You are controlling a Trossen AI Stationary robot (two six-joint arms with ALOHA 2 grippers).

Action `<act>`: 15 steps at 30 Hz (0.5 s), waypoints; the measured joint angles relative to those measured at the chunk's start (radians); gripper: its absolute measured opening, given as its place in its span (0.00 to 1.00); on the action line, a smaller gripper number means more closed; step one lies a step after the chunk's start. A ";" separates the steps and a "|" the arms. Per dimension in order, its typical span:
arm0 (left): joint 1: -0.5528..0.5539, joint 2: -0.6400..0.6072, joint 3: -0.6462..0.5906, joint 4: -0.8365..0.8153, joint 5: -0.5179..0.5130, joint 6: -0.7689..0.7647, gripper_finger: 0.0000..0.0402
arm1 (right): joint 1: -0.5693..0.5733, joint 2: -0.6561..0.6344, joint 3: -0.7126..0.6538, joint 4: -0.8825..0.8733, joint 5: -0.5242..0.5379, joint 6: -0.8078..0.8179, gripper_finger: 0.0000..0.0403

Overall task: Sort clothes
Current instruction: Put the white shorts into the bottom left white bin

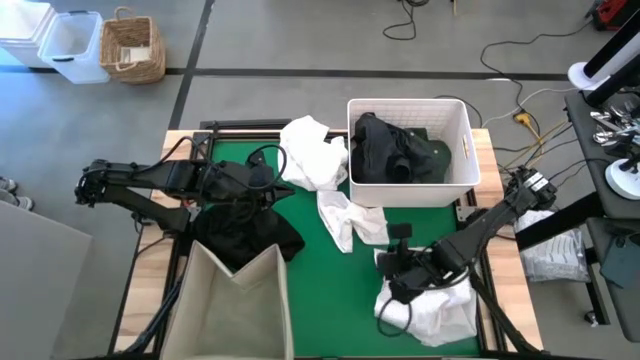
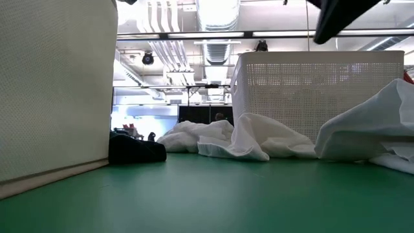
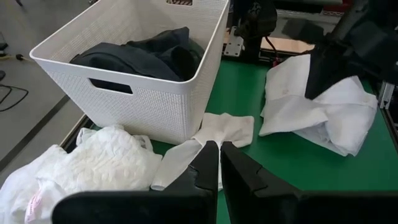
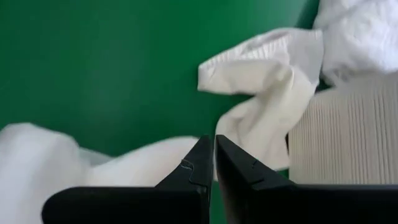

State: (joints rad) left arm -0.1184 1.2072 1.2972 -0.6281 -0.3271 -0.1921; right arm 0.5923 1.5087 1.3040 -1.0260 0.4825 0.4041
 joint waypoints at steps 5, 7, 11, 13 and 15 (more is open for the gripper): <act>0.000 0.000 0.000 0.000 -0.001 0.000 0.00 | -0.062 -0.005 -0.010 0.048 0.000 -0.130 0.03; 0.000 0.000 0.000 0.000 -0.002 0.000 0.00 | -0.089 -0.015 -0.025 0.053 0.001 -0.168 0.03; 0.000 0.000 0.000 0.000 -0.003 0.000 0.00 | -0.145 -0.039 -0.093 0.140 -0.008 -0.240 0.03; 0.000 0.000 0.000 0.000 -0.003 0.000 0.00 | -0.166 -0.047 -0.138 0.199 -0.012 -0.270 0.03; 0.000 0.000 0.000 0.000 -0.003 0.000 0.00 | -0.187 -0.057 -0.184 0.258 -0.016 -0.295 0.03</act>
State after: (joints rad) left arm -0.1184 1.2072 1.2972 -0.6281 -0.3302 -0.1922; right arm 0.4058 1.4514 1.1196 -0.7684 0.4662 0.1088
